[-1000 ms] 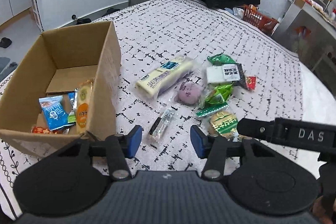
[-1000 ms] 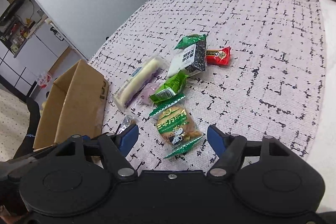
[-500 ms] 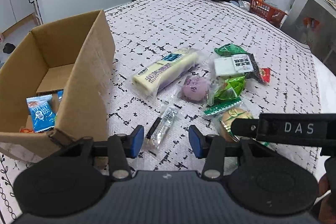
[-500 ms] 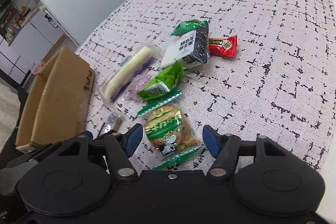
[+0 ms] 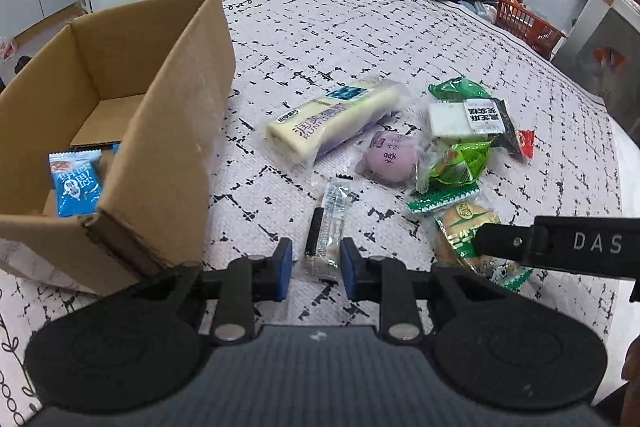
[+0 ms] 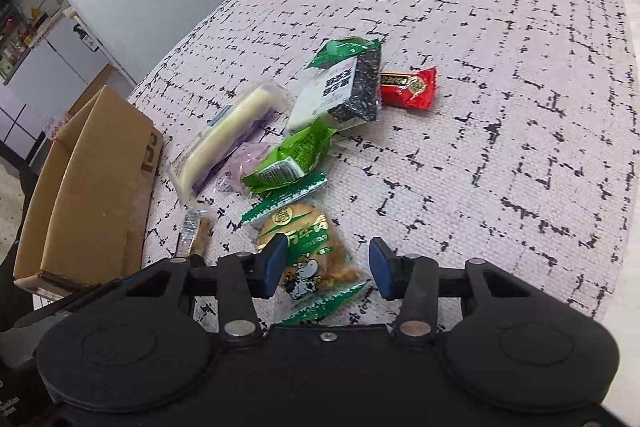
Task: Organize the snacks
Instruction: 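Lower the left gripper to the clear stick pack while the right grasps the round biscuit pack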
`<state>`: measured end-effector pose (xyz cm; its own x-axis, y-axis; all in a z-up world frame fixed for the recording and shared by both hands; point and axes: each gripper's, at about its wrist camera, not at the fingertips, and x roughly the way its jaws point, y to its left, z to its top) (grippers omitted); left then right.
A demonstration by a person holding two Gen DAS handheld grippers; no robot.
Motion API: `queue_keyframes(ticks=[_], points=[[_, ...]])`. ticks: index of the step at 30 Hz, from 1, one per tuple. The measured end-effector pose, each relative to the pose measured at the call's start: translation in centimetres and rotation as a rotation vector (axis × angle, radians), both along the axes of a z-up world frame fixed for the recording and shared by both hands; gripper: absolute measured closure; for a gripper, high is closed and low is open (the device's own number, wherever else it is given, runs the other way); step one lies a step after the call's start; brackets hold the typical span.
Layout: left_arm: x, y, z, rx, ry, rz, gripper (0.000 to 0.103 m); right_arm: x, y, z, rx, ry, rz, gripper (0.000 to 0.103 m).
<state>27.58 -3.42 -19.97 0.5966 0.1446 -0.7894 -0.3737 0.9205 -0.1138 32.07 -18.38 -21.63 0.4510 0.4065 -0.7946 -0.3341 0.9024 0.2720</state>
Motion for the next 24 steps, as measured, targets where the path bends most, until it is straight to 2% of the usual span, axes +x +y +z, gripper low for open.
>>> queue_keyframes(ticks=[6, 9, 13, 16, 21, 23, 24], points=[[-1.3, -0.6, 0.3, -0.009, 0.013, -0.005, 0.081, -0.3, -0.2, 0.4, 0.018, -0.006, 0.005, 0.059], [-1.7, -0.8, 0.4, -0.004, 0.02, -0.02, 0.08, -0.3, 0.3, 0.3, -0.004, -0.001, 0.023, 0.055], [-1.6, -0.6, 0.4, -0.014, 0.015, -0.022, 0.074, -0.4, 1.1, 0.2, -0.03, -0.006, 0.035, 0.039], [-1.4, -0.4, 0.2, -0.045, 0.004, -0.029, 0.07, -0.5, 1.3, 0.1, -0.033, -0.013, 0.047, 0.039], [-1.2, -0.8, -0.3, -0.026, 0.0, -0.05, 0.07, -0.5, 1.7, -0.1, -0.057, -0.019, 0.054, 0.039], [-1.2, -0.9, -0.4, -0.013, 0.007, -0.056, 0.072, -0.5, 2.0, -0.2, -0.071, -0.024, 0.065, 0.039], [-1.2, -1.0, -0.4, 0.001, 0.016, -0.053, 0.078, -0.5, 2.3, -0.2, -0.081, -0.028, 0.074, 0.039]])
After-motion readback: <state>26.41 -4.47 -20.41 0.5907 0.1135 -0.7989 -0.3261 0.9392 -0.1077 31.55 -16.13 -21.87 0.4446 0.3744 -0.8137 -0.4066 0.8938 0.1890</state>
